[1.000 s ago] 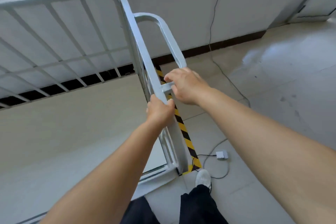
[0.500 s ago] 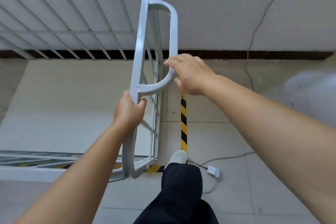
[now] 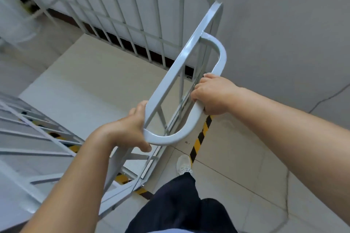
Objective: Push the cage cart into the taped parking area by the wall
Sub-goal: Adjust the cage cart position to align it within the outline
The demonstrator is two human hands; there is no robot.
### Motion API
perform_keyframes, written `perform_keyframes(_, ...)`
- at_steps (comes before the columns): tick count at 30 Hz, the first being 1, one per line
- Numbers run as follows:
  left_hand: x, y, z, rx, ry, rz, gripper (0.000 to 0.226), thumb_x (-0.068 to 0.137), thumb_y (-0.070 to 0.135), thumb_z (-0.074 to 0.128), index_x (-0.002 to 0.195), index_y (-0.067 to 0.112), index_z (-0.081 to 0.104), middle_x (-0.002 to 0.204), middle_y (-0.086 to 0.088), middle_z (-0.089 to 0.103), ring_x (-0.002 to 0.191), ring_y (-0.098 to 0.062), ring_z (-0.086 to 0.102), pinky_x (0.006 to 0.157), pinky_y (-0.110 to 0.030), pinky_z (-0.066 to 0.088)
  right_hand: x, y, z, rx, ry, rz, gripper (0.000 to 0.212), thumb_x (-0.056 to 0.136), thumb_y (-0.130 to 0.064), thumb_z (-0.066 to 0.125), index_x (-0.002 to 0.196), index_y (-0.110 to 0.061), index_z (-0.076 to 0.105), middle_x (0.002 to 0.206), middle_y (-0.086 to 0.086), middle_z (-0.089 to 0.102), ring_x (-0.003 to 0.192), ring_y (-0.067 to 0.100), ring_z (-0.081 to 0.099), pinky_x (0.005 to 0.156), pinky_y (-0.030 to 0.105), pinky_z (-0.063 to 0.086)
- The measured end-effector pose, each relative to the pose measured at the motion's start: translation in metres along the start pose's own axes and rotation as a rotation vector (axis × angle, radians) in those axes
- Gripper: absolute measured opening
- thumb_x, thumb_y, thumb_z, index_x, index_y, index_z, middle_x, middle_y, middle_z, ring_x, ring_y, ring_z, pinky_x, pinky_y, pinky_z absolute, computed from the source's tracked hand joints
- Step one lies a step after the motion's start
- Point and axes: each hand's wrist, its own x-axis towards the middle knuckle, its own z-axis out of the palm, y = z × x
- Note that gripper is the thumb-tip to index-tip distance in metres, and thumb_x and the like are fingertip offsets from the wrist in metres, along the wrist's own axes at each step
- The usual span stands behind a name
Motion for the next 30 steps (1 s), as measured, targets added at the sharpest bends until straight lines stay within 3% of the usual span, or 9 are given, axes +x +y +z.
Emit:
perform_keyframes(5,-0.007,0.035,0.003,-0.185,0.06,-0.018,0.126,0.068,0.052,0.078,0.15,0.028,-0.015,0.155,0.008,0.004,0.141,-0.021,0.018,0.113,-0.039,0.026,0.014,0.008,-0.012,-0.066,-0.158,-0.103,0.025,0.078,-0.045,0.067,0.095,-0.027,0.064,0.083,-0.009,0.061,0.083,0.016,0.057,0.086,0.031,0.044)
perform_keyframes(9,0.004,0.081,0.03,0.048,0.343,-0.129,0.116,0.071,0.075,0.056,0.15,0.025,-0.013,0.156,-0.004,-0.02,0.144,-0.028,-0.015,0.116,-0.053,-0.001,0.018,0.008,-0.018,-0.102,-0.231,-0.168,0.031,0.079,-0.05,0.066,0.092,-0.023,0.06,0.075,-0.008,0.056,0.077,0.017,0.056,0.079,0.03,0.044)
perform_keyframes(11,0.012,0.104,0.048,0.13,0.397,-0.125,0.097,0.078,0.071,0.05,0.15,0.025,0.005,0.156,-0.006,-0.021,0.141,-0.033,-0.024,0.113,-0.054,-0.006,0.022,0.01,-0.017,-0.128,-0.241,-0.22,0.033,0.082,-0.05,0.064,0.094,-0.021,0.057,0.071,-0.008,0.051,0.073,0.016,0.053,0.075,0.029,0.043)
perform_keyframes(12,0.016,0.114,0.056,0.153,0.415,-0.121,0.084,0.081,0.067,0.05,0.146,0.023,0.02,0.157,-0.009,-0.009,0.143,-0.034,-0.017,0.114,-0.053,-0.002,0.024,0.012,-0.015,-0.126,-0.24,-0.25,0.034,0.083,-0.05,0.063,0.101,-0.021,0.059,0.072,-0.008,0.05,0.074,0.017,0.052,0.075,0.029,0.045)
perform_keyframes(14,0.023,0.128,0.069,0.12,0.46,-0.152,0.055,0.086,0.053,0.055,0.125,0.018,0.041,0.138,-0.012,0.039,0.133,-0.032,0.028,0.104,-0.045,0.03,0.028,0.021,-0.013,-0.102,-0.231,-0.309,0.037,0.084,-0.045,0.063,0.114,-0.024,0.06,0.077,-0.008,0.052,0.078,0.017,0.053,0.072,0.029,0.047)
perform_keyframes(16,0.029,0.135,0.078,0.018,0.553,-0.241,0.032,0.09,0.04,0.056,0.108,0.017,0.043,0.101,-0.003,0.06,0.088,-0.026,0.054,0.07,-0.036,0.041,0.029,0.04,-0.011,-0.09,-0.198,-0.351,0.031,0.085,-0.04,0.062,0.111,-0.024,0.06,0.081,-0.008,0.055,0.077,0.016,0.054,0.067,0.028,0.047)
perform_keyframes(19,0.038,0.144,0.084,0.071,0.708,-0.389,0.024,0.092,0.039,0.054,0.102,0.018,0.05,0.078,0.003,0.052,0.067,-0.022,0.049,0.059,-0.033,0.037,0.03,0.079,-0.008,-0.091,-0.092,-0.35,0.022,0.085,-0.04,0.061,0.099,-0.023,0.061,0.081,-0.007,0.059,0.076,0.015,0.06,0.069,0.031,0.054)
perform_keyframes(24,0.044,0.155,0.084,0.073,0.748,-0.568,0.024,0.088,0.042,0.053,0.093,0.02,0.057,0.084,-0.002,0.059,0.073,-0.024,0.053,0.062,-0.032,0.041,0.032,0.101,0.002,-0.067,0.065,-0.369,0.025,0.087,-0.042,0.057,0.1,-0.021,0.06,0.086,-0.002,0.06,0.082,0.022,0.06,0.073,0.034,0.052)
perform_keyframes(30,0.053,0.161,0.094,0.08,0.761,-0.625,0.022,0.083,0.041,0.052,0.088,0.021,0.059,0.085,-0.001,0.061,0.076,-0.025,0.056,0.061,-0.031,0.039,0.026,0.108,0.013,-0.041,0.134,-0.402,0.006,0.086,-0.028,0.055,0.09,-0.025,0.058,0.084,-0.001,0.06,0.079,0.023,0.06,0.066,0.032,0.047)
